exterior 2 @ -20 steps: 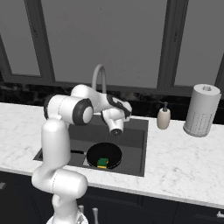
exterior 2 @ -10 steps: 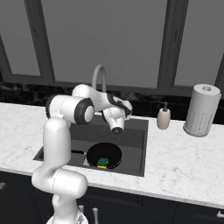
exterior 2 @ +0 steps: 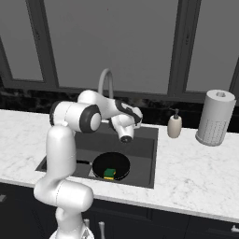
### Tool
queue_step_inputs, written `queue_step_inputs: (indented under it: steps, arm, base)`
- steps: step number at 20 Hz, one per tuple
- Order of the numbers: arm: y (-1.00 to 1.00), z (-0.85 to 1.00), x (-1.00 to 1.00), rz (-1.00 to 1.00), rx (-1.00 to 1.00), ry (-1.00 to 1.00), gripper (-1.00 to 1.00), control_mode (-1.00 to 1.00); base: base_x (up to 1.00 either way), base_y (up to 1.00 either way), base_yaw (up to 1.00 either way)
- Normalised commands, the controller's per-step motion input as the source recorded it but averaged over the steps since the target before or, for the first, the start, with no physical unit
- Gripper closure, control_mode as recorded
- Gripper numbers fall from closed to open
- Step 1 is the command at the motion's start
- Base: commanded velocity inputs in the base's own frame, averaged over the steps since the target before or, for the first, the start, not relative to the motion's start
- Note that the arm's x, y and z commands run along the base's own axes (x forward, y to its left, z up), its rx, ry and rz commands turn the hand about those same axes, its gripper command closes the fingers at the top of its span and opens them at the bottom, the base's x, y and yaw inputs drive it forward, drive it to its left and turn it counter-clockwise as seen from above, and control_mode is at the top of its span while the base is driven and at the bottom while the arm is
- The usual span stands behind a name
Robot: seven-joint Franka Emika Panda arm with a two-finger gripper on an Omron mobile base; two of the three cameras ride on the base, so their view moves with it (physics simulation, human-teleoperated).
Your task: Pick the pan and sponge and place them into the sink. Then turn on the water.
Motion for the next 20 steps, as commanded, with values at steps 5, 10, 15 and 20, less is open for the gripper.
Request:
queue_step_inputs:
  steps: [5,10,15,20]
  arm:
    - [-0.19,0.0,0.0,0.0,0.0,0.0,-1.0,-1.0]
    - [-0.12,0.0,0.0,0.0,0.0,0.0,-1.0,-1.0]
    - [-0.09,0.0,0.0,0.0,0.0,0.0,-1.0,-1.0]
    - [-0.01,0.0,0.0,0.0,0.0,0.0,-1.0,-1.0]
  base:
    - [0.0,0.0,0.0]
    - [0.0,0.0,0.0]
    - [0.0,0.0,0.0]
    - [0.0,0.0,0.0]
